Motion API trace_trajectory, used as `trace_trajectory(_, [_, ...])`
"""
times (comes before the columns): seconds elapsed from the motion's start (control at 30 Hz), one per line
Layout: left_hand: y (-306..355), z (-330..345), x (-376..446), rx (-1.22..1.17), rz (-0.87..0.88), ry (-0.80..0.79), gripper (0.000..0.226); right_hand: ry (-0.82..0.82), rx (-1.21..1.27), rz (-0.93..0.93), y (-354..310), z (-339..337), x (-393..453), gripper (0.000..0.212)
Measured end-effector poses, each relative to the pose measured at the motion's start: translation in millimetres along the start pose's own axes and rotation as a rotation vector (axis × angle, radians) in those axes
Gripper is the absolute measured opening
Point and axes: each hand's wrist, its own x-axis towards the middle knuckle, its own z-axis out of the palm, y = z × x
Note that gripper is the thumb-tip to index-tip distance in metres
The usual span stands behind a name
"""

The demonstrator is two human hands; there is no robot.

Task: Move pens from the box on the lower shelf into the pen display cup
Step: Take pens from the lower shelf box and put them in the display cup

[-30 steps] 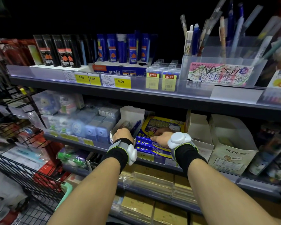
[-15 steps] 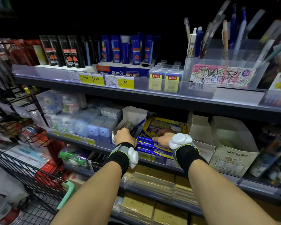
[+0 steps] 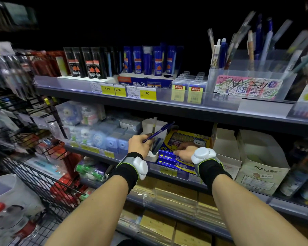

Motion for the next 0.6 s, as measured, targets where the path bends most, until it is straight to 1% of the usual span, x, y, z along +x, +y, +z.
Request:
trace_trajectory(0.1, [9,-5,-7,0.006,0.063,-0.055,0.021,-0.027,-0.010,0.017,-1,-2,-6,0.043])
trace_trajectory(0.17, [14,-9,-13,0.002,0.075,-0.097,0.021,-0.026,0.055,0.010,-5,-3,-12,0.044])
trace_trajectory(0.3, [19,-17,-22,0.021,0.109,-0.169,0.022,0.060,0.400,-0.109,-18,4,-33,0.034])
trace_trajectory(0.4, [28,-22,-34,0.061,0.147,-0.284,0.023,0.030,0.793,-0.149,-29,0,-62,0.021])
trace_trajectory(0.43, [32,-22,-37,0.060,0.151,-0.318,0.024,0.026,0.906,-0.149,-31,-4,-69,0.020])
trace_trajectory(0.47, [37,-23,-41,0.058,0.157,-0.342,0.024,0.033,0.967,-0.140,-34,-9,-77,0.020])
trace_trajectory(0.53, [47,-27,-50,0.064,0.167,-0.374,0.022,0.075,0.986,-0.134,-39,-16,-90,0.020])
trace_trajectory(0.6, [56,-29,-53,0.075,0.172,-0.420,0.020,0.122,0.900,-0.157,-44,-23,-99,0.021])
